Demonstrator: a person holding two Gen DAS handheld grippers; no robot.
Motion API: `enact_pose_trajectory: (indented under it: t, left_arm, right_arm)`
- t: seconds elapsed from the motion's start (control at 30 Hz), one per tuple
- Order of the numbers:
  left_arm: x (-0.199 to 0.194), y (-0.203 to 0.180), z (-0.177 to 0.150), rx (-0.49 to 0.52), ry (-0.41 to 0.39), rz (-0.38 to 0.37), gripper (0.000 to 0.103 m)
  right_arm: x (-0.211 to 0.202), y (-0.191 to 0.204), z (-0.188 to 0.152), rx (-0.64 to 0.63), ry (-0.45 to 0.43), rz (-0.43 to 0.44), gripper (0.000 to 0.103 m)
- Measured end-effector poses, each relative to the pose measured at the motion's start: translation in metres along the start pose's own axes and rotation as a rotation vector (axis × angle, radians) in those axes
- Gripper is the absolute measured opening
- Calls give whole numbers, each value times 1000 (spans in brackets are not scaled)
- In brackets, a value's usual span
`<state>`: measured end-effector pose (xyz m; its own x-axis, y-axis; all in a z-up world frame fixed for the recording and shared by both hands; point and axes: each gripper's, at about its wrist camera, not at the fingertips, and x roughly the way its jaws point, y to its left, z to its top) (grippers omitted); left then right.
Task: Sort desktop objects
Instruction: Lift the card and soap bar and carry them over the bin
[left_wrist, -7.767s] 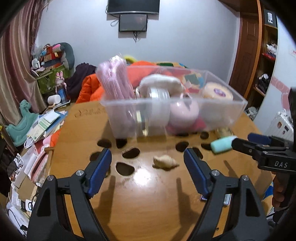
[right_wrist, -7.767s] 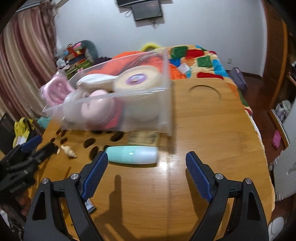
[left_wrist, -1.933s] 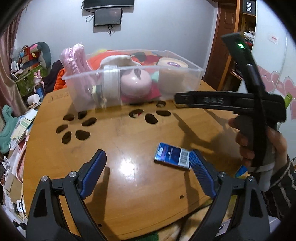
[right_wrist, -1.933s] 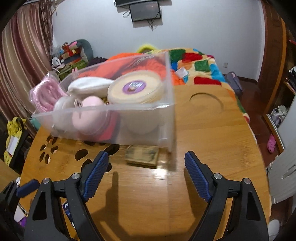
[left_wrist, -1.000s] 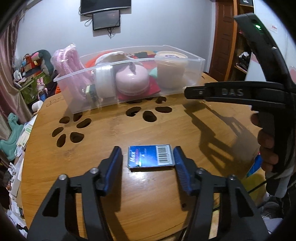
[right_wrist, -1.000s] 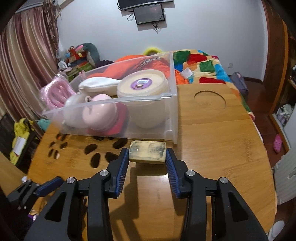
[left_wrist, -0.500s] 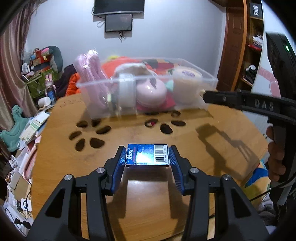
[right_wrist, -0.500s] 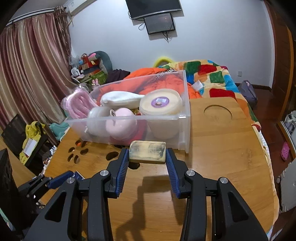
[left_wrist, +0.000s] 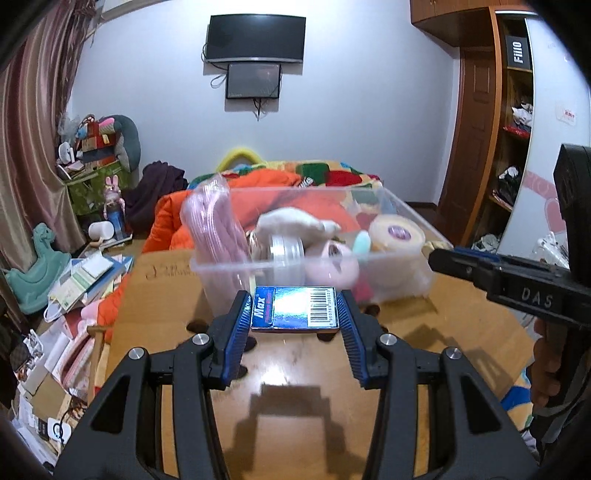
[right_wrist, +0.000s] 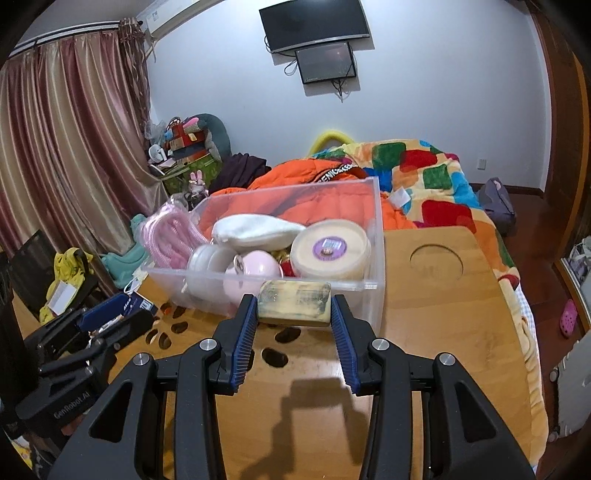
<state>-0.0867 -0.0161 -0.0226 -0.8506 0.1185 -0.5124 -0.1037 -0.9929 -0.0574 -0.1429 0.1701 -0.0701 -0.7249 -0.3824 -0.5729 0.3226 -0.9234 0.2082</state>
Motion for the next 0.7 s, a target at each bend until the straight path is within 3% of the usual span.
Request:
enact_pose_trajectory:
  t: [0.37,0.7]
  left_arm:
    - [18,11,28,-27,-51,10,47]
    - [54,12,38,2,-30,117,47]
  right_arm:
    - [21,3,22,-22,11,45,37]
    - [53,17,34,-83,33,34,37]
